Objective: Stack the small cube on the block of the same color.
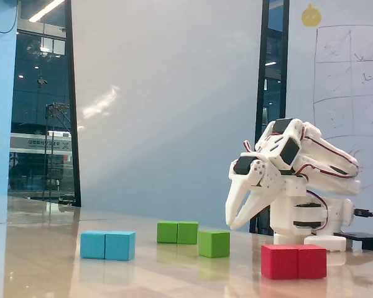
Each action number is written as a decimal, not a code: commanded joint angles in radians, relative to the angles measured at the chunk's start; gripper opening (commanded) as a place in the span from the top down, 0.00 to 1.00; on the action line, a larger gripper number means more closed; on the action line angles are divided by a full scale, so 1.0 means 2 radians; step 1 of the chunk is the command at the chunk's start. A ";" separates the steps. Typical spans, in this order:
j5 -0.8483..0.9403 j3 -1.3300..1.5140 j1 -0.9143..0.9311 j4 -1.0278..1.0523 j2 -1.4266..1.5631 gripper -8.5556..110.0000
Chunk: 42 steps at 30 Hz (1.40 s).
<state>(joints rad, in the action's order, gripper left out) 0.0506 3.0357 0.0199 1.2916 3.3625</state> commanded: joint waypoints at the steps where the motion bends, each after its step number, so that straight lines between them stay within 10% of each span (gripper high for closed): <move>1: 0.002 -0.101 0.004 -0.024 -0.064 0.93; 18: 0.002 -0.423 0.001 -0.037 -0.479 0.93; 42: 0.002 -0.472 0.005 0.047 -0.683 0.93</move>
<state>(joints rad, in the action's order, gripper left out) 0.0506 2.1890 0.0215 1.3790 2.0064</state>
